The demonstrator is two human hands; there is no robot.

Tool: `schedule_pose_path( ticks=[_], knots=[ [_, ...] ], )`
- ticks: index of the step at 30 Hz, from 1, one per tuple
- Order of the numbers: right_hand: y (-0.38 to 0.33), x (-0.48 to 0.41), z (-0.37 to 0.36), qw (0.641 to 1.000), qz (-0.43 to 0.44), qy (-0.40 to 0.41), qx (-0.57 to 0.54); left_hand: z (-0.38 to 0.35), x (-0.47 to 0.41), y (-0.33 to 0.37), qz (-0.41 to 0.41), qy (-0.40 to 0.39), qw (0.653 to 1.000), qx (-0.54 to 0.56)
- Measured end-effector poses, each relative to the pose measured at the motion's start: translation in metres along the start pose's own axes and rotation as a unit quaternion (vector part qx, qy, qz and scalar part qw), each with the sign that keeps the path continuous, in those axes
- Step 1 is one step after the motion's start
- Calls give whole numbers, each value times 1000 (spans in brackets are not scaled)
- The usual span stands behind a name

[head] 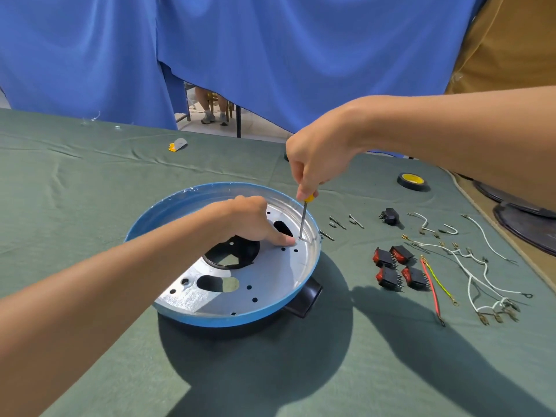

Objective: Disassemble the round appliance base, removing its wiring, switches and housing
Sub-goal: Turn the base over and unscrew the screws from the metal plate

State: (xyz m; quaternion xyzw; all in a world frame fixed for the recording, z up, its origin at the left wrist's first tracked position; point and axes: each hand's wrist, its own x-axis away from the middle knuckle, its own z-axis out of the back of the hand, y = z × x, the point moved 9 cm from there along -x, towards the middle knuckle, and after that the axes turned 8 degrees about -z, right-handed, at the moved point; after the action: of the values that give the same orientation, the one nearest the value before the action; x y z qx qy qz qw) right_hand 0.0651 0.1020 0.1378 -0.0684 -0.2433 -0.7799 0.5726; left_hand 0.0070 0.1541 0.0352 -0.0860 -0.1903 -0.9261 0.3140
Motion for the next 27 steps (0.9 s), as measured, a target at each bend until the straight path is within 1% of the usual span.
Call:
schedule_pose_path(
  ticks=[5,7,10,14,15,18,20,26,27],
  knots=[
    [-4,6,7,995,45,57,74,0,0,0,27,-2,999,19],
    [0,9,9,993,56,79,69,-1,-1,-1,33,-1,999,34],
    [3,11,12,992,72,100,30,-1,-1,-2,45,-5,998,46],
    [-6,5,7,993,84,77,-17,-1,-2,-3,46,-4,997,59],
    [-6,3,5,995,70,63,-28,-1,-2,-3,46,-4,997,64],
    [7,-3,-3,998,-19,-2,-65,-2,-2,-3,45,-4,996,74],
    [12,-6,-5,996,-47,-21,-77,-2,-1,-4,49,0,996,75],
    [-5,7,5,999,17,38,26,-3,-2,-6,52,-5,995,88],
    [-5,10,7,998,23,48,25,-3,-2,-5,52,-6,995,88]
  ],
)
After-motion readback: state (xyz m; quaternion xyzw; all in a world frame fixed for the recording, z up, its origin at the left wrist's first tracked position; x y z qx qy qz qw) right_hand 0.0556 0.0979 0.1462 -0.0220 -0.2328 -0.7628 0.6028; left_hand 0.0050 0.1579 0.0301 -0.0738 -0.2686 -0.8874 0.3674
